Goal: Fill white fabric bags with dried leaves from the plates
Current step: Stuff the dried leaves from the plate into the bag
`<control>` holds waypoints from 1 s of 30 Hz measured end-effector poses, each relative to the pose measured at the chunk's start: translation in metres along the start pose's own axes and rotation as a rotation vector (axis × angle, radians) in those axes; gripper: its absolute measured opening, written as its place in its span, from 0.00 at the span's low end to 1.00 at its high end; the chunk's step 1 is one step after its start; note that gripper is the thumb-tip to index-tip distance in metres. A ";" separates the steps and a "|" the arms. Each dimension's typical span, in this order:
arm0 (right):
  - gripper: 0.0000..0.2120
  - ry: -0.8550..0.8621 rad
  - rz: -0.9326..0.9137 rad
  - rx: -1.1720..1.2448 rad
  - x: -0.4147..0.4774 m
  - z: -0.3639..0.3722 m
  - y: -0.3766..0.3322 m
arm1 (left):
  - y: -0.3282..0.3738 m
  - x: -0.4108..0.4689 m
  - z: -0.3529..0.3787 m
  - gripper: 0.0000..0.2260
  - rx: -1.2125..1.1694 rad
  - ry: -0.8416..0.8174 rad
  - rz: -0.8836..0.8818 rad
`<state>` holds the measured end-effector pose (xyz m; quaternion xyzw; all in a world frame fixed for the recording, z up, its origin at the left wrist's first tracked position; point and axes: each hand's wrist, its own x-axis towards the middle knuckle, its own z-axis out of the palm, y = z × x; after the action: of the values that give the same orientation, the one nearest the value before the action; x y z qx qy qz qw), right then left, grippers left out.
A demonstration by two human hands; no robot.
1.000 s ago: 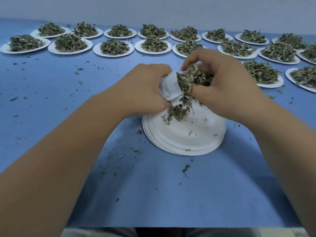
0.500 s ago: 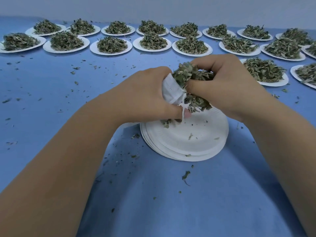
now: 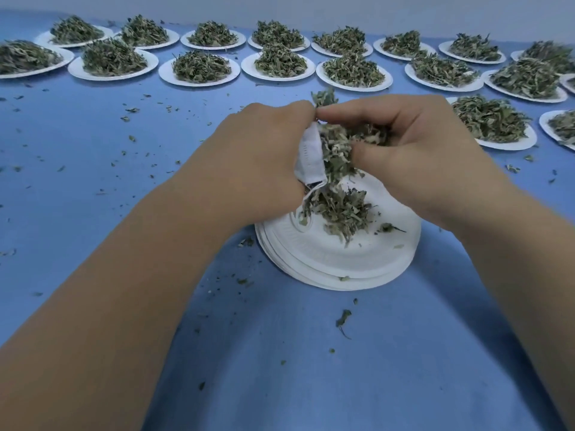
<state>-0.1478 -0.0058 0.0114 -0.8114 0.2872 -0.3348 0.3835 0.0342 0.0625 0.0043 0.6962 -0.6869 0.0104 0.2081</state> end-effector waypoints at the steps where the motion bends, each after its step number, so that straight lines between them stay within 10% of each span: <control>1: 0.19 0.013 -0.026 -0.031 0.000 0.001 0.000 | 0.000 0.000 0.001 0.12 0.012 0.012 0.007; 16: 0.06 -0.140 0.148 0.403 0.002 0.004 0.002 | 0.001 0.001 0.002 0.11 0.030 0.067 0.042; 30: 0.08 0.081 0.029 0.054 -0.005 0.014 0.001 | 0.012 -0.003 0.008 0.14 0.030 0.006 0.085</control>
<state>-0.1406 0.0031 0.0020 -0.7822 0.3052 -0.3695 0.3980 0.0208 0.0630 -0.0005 0.6696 -0.7149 0.0317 0.1991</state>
